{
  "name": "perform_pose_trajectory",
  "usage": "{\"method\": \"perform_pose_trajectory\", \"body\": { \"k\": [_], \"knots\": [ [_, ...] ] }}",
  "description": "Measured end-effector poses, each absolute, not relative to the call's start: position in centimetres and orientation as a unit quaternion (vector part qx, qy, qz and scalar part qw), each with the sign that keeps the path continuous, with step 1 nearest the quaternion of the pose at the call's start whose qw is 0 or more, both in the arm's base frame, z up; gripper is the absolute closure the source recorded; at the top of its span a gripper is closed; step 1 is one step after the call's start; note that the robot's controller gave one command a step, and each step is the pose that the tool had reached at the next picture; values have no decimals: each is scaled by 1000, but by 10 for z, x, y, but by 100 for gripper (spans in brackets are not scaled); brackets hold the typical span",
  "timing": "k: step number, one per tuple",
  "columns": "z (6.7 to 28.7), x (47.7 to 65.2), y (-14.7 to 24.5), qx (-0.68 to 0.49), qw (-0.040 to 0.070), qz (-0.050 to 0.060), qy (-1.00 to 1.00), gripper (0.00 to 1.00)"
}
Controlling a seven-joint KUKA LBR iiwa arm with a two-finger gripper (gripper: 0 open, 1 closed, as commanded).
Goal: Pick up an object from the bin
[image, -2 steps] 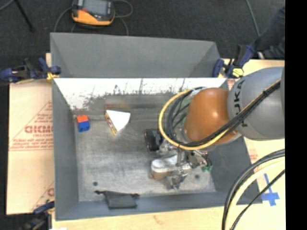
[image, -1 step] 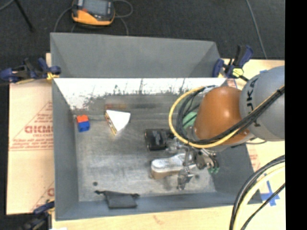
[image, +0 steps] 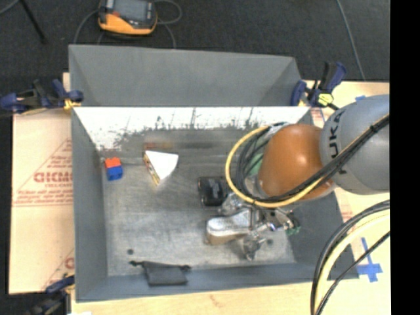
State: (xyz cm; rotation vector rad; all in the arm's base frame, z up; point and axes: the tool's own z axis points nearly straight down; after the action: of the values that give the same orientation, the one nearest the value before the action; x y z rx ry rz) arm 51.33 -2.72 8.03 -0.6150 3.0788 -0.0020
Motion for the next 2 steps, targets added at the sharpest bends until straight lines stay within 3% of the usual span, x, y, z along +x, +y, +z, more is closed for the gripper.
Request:
{"method": "perform_pose_trajectory", "body": {
  "k": [1, 2],
  "knots": [
    [74, 515, -40, -39, 4, 2, 999, 100],
    [74, 515, -40, -39, 4, 2, 999, 100]
  ]
}}
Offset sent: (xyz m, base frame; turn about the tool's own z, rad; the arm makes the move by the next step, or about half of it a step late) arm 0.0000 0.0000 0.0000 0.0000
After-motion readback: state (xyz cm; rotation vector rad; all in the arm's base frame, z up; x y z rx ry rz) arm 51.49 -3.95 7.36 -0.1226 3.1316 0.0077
